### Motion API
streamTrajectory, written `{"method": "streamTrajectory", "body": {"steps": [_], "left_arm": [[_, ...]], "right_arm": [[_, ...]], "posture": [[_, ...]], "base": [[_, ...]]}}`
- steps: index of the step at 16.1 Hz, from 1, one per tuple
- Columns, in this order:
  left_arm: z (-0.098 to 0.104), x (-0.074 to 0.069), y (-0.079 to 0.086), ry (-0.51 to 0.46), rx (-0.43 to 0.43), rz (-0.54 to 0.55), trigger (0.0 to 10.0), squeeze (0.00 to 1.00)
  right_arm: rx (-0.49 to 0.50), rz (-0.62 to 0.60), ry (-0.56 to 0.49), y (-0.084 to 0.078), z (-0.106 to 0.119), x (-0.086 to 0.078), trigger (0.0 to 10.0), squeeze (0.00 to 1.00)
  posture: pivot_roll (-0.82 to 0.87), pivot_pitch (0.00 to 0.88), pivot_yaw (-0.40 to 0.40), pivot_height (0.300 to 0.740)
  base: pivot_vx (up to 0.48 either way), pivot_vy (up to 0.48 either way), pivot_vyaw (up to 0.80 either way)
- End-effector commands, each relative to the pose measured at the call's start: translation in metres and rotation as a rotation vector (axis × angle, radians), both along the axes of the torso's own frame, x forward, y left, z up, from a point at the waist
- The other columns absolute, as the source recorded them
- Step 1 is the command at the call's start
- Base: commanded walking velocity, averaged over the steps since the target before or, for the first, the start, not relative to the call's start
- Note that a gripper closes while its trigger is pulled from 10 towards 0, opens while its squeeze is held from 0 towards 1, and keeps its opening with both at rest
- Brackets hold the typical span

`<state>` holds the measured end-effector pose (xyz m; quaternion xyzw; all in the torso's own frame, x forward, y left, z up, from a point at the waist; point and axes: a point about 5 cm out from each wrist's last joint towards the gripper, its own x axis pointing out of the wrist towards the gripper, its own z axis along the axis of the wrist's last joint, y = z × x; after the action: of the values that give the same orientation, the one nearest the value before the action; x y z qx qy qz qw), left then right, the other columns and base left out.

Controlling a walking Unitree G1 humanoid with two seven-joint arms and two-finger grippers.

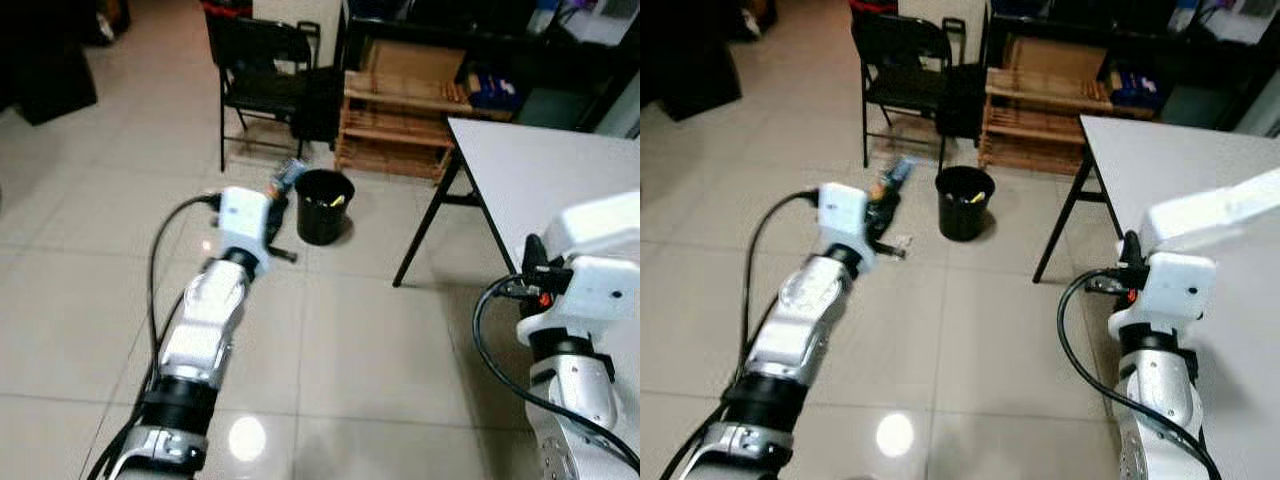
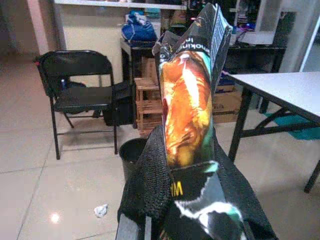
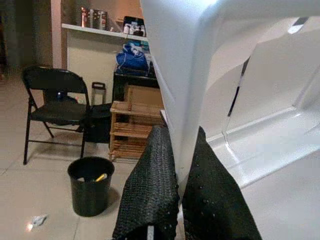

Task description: Picking trash to rubbish bin

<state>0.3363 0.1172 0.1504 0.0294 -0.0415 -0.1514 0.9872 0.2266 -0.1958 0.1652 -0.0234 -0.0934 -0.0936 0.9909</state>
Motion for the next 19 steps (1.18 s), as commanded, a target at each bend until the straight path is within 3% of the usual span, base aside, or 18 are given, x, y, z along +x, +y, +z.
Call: {"method": "streamTrajectory", "body": {"steps": [1, 19], "left_arm": [[0.0019, -0.0001, -0.0137, -0.001, 0.004, -0.037, 10.0, 0.0], [0.002, 0.0049, -0.0171, 0.007, 0.014, -0.04, 10.0, 0.0]], "right_arm": [[-0.013, -0.019, -0.009, -0.0062, 0.0034, -0.0003, 10.0, 0.0], [-0.012, -0.014, -0.008, -0.0046, 0.002, 0.0024, 10.0, 0.0]], "posture": [[0.17, 0.081, -0.081, 0.74], [0.16, 0.074, -0.077, 0.74]], "base": [[0.405, 0.0, 0.0], [0.469, 0.0, 0.0]]}}
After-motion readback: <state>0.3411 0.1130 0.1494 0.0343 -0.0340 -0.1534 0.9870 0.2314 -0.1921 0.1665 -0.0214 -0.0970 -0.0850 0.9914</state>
